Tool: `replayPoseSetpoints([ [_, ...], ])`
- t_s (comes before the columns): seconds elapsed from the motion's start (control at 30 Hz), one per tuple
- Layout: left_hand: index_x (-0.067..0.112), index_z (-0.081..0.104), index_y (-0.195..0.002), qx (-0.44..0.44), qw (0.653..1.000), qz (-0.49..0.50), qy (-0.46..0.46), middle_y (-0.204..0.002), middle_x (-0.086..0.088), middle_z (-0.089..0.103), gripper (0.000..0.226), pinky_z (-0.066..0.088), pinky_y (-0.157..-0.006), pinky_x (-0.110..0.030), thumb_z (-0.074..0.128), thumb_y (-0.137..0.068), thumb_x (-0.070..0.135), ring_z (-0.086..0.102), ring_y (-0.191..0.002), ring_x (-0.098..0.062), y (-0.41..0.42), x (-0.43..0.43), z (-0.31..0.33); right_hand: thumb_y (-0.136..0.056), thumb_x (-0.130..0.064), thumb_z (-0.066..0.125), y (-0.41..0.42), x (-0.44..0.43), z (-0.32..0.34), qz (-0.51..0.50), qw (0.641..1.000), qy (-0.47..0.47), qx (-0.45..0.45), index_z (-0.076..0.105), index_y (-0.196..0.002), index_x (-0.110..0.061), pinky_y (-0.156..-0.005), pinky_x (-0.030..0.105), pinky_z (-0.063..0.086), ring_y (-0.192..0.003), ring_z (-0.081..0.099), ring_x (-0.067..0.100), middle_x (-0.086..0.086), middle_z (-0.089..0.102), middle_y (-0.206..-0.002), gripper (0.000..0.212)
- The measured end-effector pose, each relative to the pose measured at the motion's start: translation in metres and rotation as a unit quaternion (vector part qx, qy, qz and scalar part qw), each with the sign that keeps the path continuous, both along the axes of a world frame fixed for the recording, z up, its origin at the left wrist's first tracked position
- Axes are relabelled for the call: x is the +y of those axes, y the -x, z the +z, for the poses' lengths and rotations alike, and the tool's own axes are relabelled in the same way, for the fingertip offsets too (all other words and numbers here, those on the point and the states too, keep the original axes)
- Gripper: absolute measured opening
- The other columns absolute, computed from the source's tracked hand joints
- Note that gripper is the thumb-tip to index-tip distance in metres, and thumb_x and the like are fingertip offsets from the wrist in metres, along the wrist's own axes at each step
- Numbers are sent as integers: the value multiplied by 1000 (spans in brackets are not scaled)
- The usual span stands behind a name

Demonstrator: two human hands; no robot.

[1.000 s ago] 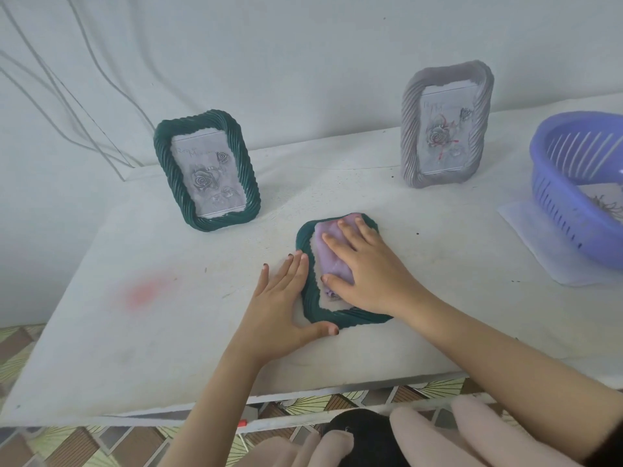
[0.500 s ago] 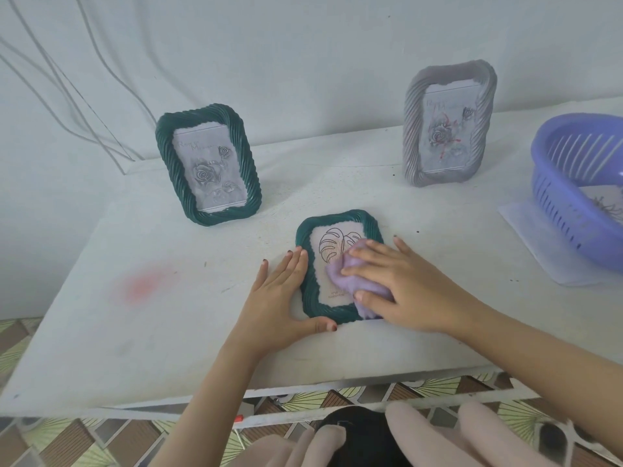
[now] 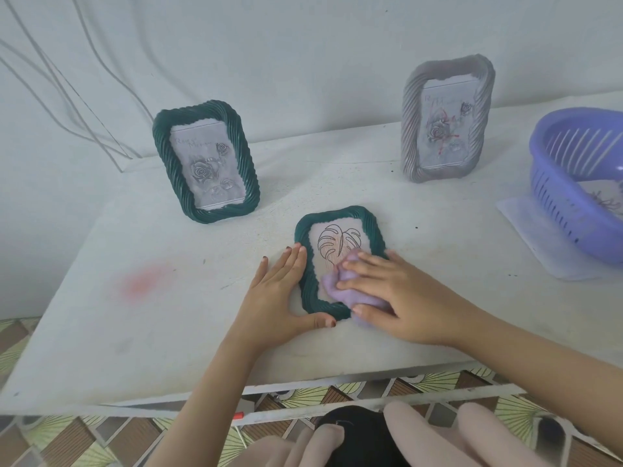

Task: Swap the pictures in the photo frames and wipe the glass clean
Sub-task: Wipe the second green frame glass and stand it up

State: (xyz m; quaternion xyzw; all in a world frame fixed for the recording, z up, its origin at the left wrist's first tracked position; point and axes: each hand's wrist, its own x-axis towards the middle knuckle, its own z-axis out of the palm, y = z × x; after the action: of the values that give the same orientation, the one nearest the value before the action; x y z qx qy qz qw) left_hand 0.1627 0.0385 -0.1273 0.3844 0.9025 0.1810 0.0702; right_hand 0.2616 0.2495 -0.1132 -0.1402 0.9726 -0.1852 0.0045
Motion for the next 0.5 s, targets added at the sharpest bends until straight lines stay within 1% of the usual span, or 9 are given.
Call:
replayPoseSetpoints([
  [0.1,23,1,-148,-4,1000,-2,-2,-146,20,-10,125,-20,-107,-16,31,-49,95,-12,-136,7,0,1,1,-85,-60,15,4,14,7,-34,998,-50,-10,29,-142,-33,-114,37,-9,-142,4,1,-13,21,-153,65],
  [0.17,22,0,-148,-8,1000,-3,-3,-146,20,-9,125,-18,-108,-19,31,-50,94,-11,-137,5,-1,1,1,-84,-60,12,21,17,10,-62,995,-74,-7,27,-143,-32,-113,39,-10,-142,5,3,-12,20,-154,67],
  [0.2,22,0,-148,-9,1000,-4,-2,-146,19,-10,125,-18,-108,-19,32,-51,94,-11,-138,4,-1,1,2,-86,-58,14,32,17,10,-78,994,-82,-5,26,-143,-32,-113,40,-9,-143,6,6,-10,20,-154,64],
  [0.27,23,-1,-148,-7,1000,-6,1,-146,20,-11,124,-18,-108,-19,33,-52,93,-11,-138,4,-1,1,2,-94,-49,24,52,14,10,-99,991,-85,-7,29,-143,-30,-115,41,-6,-144,7,11,-7,22,-154,53],
  [0.37,22,0,-148,-4,1000,-6,-1,-146,20,-10,124,-18,-108,-18,31,-51,93,-12,-137,5,-1,0,2,-96,-39,36,62,1,8,-98,995,-27,-4,36,-141,-22,-115,37,-4,-144,8,15,0,27,-153,48],
  [0.43,22,1,-148,-5,1000,-5,-3,-145,21,-10,125,-17,-109,-19,30,-50,94,-12,-136,5,-1,1,2,-96,-35,41,50,-7,6,-75,997,18,1,39,-140,-20,-114,33,-4,-144,9,12,0,29,-152,47],
  [0.5,23,2,-148,-3,1000,-4,-3,-145,21,-10,125,-16,-108,-18,29,-49,94,-12,-136,5,-1,1,1,-95,-36,43,28,-12,4,-45,998,46,-3,41,-139,-19,-113,28,-5,-143,8,6,-2,28,-152,47],
])
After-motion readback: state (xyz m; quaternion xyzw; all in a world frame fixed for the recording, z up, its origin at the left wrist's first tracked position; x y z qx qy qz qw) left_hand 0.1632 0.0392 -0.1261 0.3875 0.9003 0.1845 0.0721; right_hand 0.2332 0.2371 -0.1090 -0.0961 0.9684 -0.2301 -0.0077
